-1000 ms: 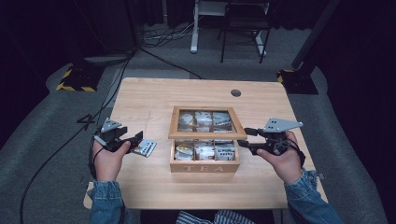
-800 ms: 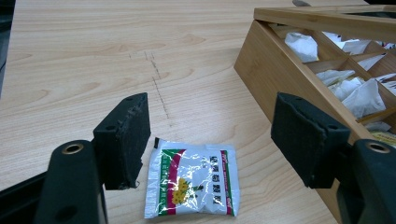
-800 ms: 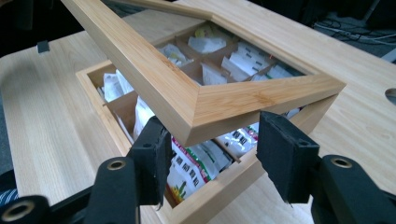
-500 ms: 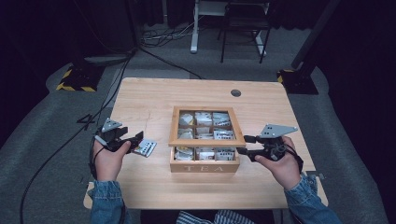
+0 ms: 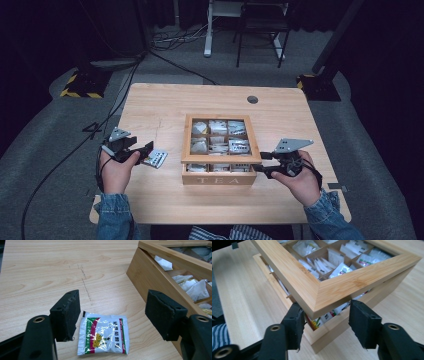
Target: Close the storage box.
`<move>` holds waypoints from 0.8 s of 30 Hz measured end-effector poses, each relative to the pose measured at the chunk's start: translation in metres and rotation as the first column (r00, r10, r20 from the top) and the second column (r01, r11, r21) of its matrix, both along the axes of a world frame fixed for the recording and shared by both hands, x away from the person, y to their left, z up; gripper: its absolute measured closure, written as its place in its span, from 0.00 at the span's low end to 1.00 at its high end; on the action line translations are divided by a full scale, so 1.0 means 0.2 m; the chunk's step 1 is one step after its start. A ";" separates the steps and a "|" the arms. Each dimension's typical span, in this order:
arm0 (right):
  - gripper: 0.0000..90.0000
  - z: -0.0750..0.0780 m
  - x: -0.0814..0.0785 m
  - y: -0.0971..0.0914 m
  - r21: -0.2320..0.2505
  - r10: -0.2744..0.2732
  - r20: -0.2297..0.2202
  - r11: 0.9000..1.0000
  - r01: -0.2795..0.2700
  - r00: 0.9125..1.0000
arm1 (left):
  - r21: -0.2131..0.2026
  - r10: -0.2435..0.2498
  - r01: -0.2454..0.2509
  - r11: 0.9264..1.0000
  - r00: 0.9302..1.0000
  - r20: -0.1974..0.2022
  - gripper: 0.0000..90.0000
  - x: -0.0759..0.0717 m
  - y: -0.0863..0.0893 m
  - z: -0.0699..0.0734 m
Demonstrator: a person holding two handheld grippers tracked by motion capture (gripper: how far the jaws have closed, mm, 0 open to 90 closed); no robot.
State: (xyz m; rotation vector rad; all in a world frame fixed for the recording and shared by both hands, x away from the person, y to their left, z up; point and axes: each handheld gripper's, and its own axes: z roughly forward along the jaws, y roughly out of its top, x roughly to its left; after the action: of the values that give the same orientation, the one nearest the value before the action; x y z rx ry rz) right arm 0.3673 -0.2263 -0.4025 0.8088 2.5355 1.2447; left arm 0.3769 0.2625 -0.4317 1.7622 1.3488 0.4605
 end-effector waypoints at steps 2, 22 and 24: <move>0.53 -0.01 0.00 0.00 -0.006 0.005 -0.004 1.000 -0.005 1.000 | 0.002 0.001 -0.001 1.000 1.000 -0.002 0.32 0.00 0.00 0.00; 0.53 -0.05 0.01 0.03 -0.042 0.026 -0.039 0.999 -0.028 0.999 | -0.002 0.005 -0.005 1.000 1.000 -0.009 0.32 0.00 0.01 -0.02; 0.53 -0.05 0.01 0.03 -0.047 0.027 -0.042 0.998 -0.029 0.999 | -0.003 0.006 -0.006 1.000 1.000 -0.013 0.32 0.00 0.01 -0.02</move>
State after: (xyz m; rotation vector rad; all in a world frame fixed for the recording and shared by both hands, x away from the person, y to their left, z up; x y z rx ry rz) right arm 0.3685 -0.2206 -0.4128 0.7997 2.6067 1.1834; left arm 0.3762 0.2655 -0.4351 1.7615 1.3632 0.4508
